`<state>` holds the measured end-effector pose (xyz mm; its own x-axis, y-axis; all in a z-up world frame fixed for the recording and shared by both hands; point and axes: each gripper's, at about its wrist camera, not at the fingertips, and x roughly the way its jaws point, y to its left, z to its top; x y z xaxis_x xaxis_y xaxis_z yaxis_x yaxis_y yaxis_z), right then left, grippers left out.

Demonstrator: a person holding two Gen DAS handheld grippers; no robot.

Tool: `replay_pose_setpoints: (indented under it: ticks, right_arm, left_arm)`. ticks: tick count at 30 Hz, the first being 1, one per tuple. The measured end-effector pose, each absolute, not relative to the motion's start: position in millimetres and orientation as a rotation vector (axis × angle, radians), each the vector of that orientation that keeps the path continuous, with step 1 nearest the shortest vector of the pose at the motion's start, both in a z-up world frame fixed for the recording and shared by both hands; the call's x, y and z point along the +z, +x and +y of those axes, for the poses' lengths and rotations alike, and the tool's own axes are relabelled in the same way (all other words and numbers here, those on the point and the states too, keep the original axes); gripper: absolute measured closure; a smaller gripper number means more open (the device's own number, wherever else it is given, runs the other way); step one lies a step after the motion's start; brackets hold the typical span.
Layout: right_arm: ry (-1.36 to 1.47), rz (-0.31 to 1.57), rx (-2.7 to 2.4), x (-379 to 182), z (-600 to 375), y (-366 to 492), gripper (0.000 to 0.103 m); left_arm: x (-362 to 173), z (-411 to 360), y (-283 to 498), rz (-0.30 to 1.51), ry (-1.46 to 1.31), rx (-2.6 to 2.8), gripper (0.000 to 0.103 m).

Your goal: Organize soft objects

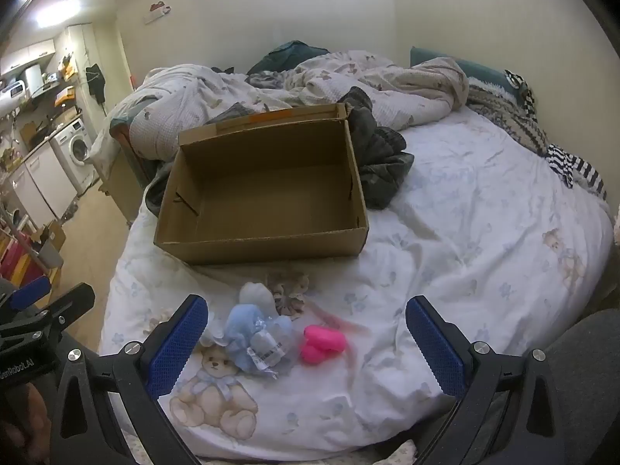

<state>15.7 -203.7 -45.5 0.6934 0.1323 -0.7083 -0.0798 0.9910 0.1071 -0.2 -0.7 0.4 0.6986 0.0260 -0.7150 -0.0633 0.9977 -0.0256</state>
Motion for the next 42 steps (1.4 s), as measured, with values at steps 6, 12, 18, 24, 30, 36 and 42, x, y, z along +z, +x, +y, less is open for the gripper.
replay_pose_setpoints:
  ticks: [6,12,18,24,30,36,42]
  right_arm:
    - [0.063,0.793,0.118,-46.0,-202.3,15.7,0.000]
    - [0.059,0.801,0.112,-46.5,-200.0,16.5,0.000]
    - [0.058,0.799,0.112,-45.8,-201.3,15.7,0.000]
    - [0.056,0.800,0.111,-45.7,-201.4,15.6,0.000]
    - [0.055,0.801,0.110,-45.8,-201.5,15.8,0.000]
    - [0.055,0.801,0.111,-45.8,-201.7,15.9,0.000]
    - [0.054,0.800,0.111,-45.8,-201.8,16.0,0.000]
  left_arm:
    - [2.2,3.7,0.0,0.797,-0.068,0.055,0.000]
    - [2.1,2.4,2.3,0.798,-0.070,0.054,0.000]
    - [1.5,5.1,0.5,0.798,-0.073,0.051,0.000]
    - [0.5,4.9,1.4,0.797,-0.073,0.053,0.000]
    - [0.4,5.5,2.3,0.797,-0.073,0.053,0.000]
    - [0.5,5.9,2.3,0.797,-0.075,0.052,0.000]
    - [0.5,5.7,2.1,0.796,-0.075,0.053,0.000]
